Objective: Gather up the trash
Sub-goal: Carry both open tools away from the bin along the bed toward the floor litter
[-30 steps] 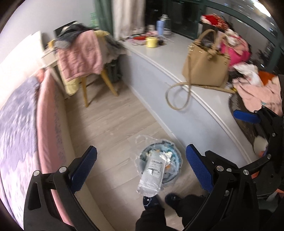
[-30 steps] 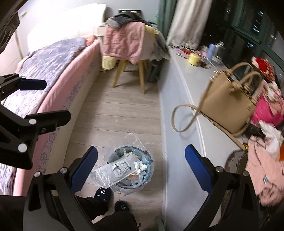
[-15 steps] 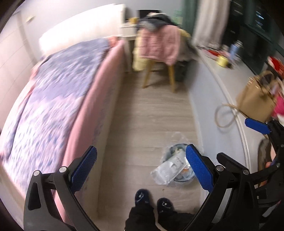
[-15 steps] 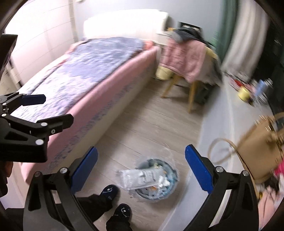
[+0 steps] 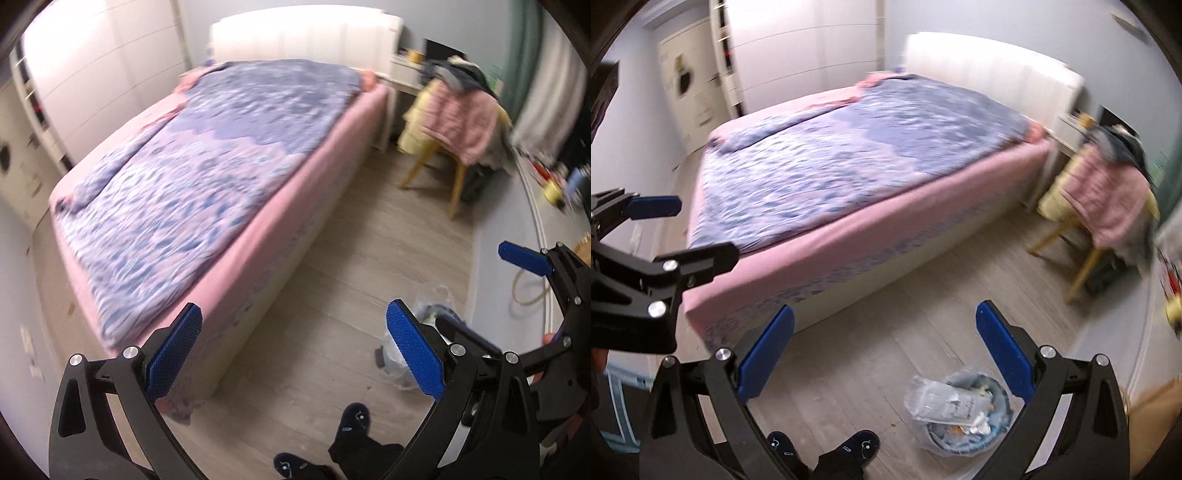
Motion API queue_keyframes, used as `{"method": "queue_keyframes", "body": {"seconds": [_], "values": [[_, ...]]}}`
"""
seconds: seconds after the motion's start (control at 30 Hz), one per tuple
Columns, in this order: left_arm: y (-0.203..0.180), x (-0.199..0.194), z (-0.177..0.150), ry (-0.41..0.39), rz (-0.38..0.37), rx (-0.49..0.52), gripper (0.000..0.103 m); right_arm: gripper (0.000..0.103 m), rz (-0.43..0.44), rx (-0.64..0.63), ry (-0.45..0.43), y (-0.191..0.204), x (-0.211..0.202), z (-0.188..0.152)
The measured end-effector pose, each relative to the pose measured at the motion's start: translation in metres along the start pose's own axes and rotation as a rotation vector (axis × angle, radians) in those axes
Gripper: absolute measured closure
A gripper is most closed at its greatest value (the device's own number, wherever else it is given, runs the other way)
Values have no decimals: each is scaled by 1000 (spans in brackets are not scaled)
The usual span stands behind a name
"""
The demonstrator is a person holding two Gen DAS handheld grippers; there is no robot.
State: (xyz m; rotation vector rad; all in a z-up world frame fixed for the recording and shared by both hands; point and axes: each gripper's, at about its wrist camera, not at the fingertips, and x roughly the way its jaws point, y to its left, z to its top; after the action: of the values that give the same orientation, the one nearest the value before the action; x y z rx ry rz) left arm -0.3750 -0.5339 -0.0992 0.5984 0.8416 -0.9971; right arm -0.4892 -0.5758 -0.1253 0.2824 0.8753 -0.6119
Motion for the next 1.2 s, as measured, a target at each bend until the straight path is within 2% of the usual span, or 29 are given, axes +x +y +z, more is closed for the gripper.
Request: {"method": "queue_keyframes", "body": {"seconds": [0.17,0.27,0.37,0.6,0.8,1.0,1.2], "values": [[60,-15,-34,0,54,-128,6,7,57,-137,5,73,8,10],[100,-32,-60,-7,97,-206,6,7,125,-206,6,123,5,15],[141,-51,-94,0,144,-301,6,7,180,-305,-1,176,-1,14],[224,-97,-174,12,255,-440,6,7,307,-441,-7,289,-13,8],[282,-135,-231,-8,362,-571,6,7,417,-552,-27,367,-27,2],[328,-158,-264,-17,433,-721,6,7,514,-679,-42,430,-34,9],[370,-157,-278,15,503,-812,6,7,585,-751,-14,474,-6,24]]}}
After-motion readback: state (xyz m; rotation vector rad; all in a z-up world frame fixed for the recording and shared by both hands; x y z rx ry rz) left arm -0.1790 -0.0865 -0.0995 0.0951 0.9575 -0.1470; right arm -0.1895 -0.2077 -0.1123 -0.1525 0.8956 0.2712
